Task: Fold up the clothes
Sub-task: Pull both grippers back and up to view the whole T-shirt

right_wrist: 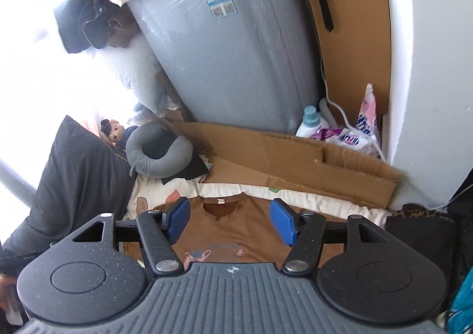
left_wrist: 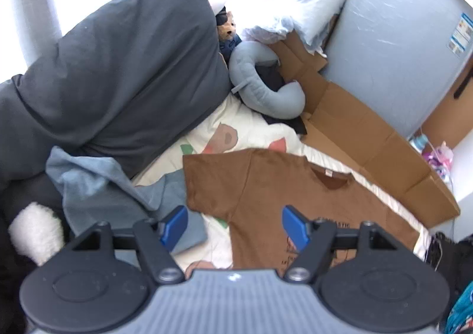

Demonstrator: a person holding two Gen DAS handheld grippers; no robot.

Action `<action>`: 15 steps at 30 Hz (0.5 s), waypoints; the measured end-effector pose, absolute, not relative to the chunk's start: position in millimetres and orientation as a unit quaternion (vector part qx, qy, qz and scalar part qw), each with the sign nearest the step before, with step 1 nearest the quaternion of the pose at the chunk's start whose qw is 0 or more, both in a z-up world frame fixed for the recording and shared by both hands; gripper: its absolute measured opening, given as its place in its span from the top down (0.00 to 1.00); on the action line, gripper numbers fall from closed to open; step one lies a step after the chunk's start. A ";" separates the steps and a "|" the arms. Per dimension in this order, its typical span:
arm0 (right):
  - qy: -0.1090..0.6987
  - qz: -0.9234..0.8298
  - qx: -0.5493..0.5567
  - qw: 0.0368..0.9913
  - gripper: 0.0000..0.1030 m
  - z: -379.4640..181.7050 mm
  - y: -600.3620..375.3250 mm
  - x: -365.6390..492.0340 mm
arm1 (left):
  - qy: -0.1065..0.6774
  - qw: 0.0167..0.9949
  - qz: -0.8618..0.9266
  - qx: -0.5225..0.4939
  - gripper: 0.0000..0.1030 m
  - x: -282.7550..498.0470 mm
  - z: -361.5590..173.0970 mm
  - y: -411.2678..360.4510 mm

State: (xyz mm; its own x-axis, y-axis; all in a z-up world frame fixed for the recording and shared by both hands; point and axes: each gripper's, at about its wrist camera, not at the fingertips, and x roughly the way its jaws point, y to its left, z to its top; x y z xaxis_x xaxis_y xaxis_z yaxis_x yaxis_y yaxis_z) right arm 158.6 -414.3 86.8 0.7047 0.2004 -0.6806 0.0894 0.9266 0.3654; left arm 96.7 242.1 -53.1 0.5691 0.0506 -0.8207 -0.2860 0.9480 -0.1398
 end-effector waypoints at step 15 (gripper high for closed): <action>0.407 0.034 0.186 0.893 0.34 31.9 -494.9 59.4 | 0.475 0.863 0.126 -0.118 0.28 22.1 -44.5 227.7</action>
State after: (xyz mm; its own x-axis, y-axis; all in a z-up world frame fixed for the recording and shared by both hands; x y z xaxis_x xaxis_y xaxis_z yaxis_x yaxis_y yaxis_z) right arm 59.4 -494.9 31.9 0.6658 0.2120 -0.7154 0.0910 0.9286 0.3598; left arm 22.1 227.7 -44.5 0.5175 0.1049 -0.8492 -0.3289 0.9406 -0.0842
